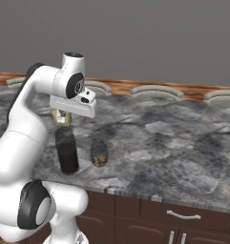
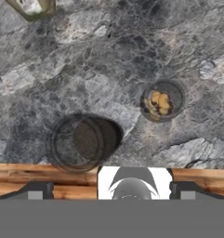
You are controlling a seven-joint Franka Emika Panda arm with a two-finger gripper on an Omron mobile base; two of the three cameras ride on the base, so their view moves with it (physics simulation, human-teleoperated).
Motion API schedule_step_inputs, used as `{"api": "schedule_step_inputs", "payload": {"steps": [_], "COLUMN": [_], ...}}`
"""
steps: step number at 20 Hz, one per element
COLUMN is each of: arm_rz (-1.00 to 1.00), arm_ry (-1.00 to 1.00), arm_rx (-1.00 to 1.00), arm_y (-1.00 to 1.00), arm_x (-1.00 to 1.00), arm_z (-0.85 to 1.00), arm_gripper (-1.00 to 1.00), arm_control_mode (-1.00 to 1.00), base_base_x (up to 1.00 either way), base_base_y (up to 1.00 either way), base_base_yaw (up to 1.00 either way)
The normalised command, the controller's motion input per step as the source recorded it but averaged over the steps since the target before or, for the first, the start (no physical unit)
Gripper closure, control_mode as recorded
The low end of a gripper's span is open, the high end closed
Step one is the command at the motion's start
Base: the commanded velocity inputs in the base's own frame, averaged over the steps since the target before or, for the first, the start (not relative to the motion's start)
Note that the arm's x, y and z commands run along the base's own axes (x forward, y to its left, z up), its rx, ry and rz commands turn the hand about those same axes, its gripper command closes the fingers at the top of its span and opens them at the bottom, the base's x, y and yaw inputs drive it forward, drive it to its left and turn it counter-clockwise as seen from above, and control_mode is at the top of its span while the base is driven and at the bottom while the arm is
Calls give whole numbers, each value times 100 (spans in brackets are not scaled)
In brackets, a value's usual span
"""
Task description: Pick the jar and jar from the dining table and place them in the open cabinet. Close the cabinet after placing the objects.
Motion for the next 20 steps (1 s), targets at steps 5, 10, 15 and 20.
{"api": "schedule_step_inputs", "payload": {"steps": [5, 10, 15, 20], "arm_rz": [0, -1, -3, -3], "arm_ry": [1, 0, 3, 6], "arm_rx": [-2, -4, -7, -7], "arm_y": [8, 9, 15, 12], "arm_x": [7, 2, 3, 1], "arm_z": [-10, -14, -14, -13], "arm_gripper": [-100, -100, -100, -100], "arm_control_mode": [-100, -100, -100, -100], "base_base_x": [0, 0, 0, 0], "base_base_y": [0, 0, 0, 0], "base_base_yaw": [0, 0, 0, 0]}}
